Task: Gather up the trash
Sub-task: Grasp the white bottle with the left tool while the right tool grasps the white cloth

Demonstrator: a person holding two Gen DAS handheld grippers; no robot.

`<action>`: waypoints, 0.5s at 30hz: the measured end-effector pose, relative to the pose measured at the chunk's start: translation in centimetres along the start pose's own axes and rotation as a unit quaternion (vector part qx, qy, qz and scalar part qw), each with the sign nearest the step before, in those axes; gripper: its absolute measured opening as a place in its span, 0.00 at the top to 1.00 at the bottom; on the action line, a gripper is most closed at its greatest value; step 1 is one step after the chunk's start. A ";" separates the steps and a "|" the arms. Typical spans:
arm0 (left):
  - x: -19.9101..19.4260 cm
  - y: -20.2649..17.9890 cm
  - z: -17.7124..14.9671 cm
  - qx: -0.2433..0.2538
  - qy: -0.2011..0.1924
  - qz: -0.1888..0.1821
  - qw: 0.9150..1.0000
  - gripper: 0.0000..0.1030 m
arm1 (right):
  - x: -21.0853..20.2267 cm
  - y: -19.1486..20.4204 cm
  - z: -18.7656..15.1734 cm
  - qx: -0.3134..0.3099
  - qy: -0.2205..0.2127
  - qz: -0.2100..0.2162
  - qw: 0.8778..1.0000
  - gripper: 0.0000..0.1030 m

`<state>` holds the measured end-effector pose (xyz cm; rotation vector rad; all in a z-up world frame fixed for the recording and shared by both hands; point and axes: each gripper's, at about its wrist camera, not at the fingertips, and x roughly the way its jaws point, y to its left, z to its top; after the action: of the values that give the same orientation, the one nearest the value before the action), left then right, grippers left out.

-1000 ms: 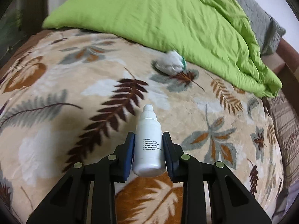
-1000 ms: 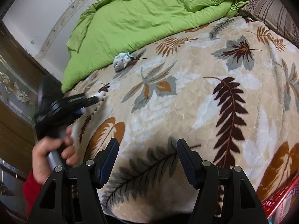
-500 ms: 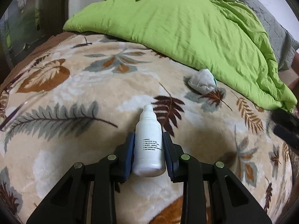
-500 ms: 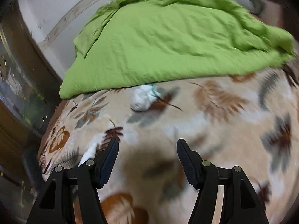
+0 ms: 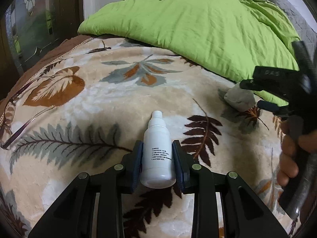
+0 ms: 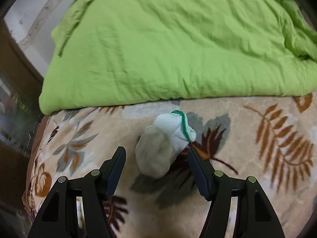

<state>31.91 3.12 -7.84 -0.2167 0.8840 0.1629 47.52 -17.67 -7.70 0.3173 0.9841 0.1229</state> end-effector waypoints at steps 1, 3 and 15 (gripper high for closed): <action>0.1 0.0 0.0 -0.001 0.001 -0.001 1.000 0.72 | 0.7 0.0 0.0 -0.001 0.005 -0.003 1.000 0.34; 0.0 -0.1 0.1 0.002 -0.001 0.002 1.000 0.72 | 1.8 0.1 0.0 -0.005 0.012 -0.007 1.000 0.40; -0.4 -0.9 -0.2 0.015 -0.011 0.004 1.000 0.72 | -2.4 -0.8 -2.9 -0.034 -0.030 0.007 0.999 0.77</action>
<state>31.72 2.23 -7.52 -0.1839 0.8659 0.1590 43.73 -18.38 -7.50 0.2645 0.9174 0.1576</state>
